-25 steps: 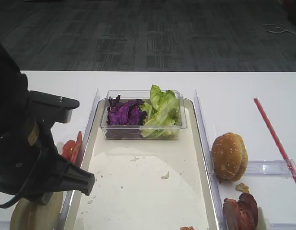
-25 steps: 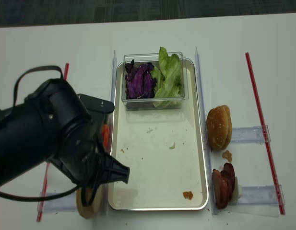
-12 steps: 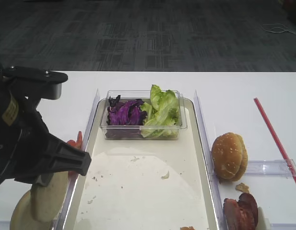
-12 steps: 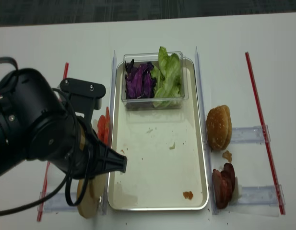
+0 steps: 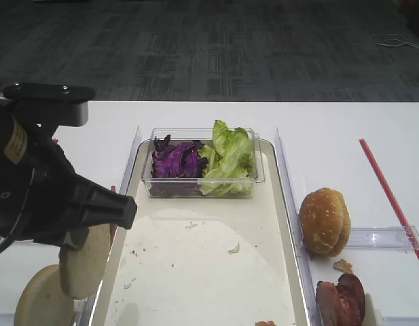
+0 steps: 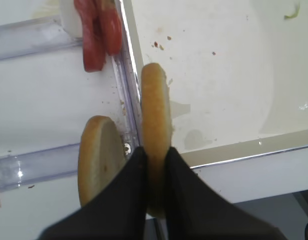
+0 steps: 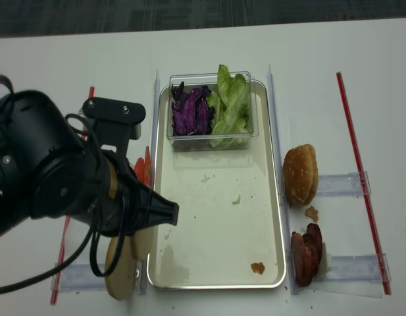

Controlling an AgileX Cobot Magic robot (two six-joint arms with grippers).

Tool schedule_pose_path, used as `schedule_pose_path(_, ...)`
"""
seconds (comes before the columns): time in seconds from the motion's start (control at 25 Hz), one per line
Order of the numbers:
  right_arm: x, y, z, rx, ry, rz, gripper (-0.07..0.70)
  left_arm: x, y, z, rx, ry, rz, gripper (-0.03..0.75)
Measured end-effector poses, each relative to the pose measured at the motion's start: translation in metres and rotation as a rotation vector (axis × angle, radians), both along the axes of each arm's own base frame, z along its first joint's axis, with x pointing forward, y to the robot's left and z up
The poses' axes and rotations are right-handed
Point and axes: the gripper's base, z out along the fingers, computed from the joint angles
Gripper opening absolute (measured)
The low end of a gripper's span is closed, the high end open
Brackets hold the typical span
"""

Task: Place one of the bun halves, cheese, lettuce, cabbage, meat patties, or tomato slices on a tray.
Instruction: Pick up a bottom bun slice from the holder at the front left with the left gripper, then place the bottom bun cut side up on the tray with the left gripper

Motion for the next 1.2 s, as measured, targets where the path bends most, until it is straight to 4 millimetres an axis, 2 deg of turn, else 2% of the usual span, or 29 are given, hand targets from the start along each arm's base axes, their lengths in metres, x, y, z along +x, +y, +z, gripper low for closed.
schedule_pose_path(0.56,0.0,0.0,0.0,0.0,0.0,0.0,0.47,0.02,0.006,0.002,-0.268,0.027,-0.04,0.057)
schedule_pose_path(1.2,0.0,0.0,0.0,0.0,0.0,0.0,0.469,0.022,0.019,-0.031,-0.695,0.032,-0.063,0.055)
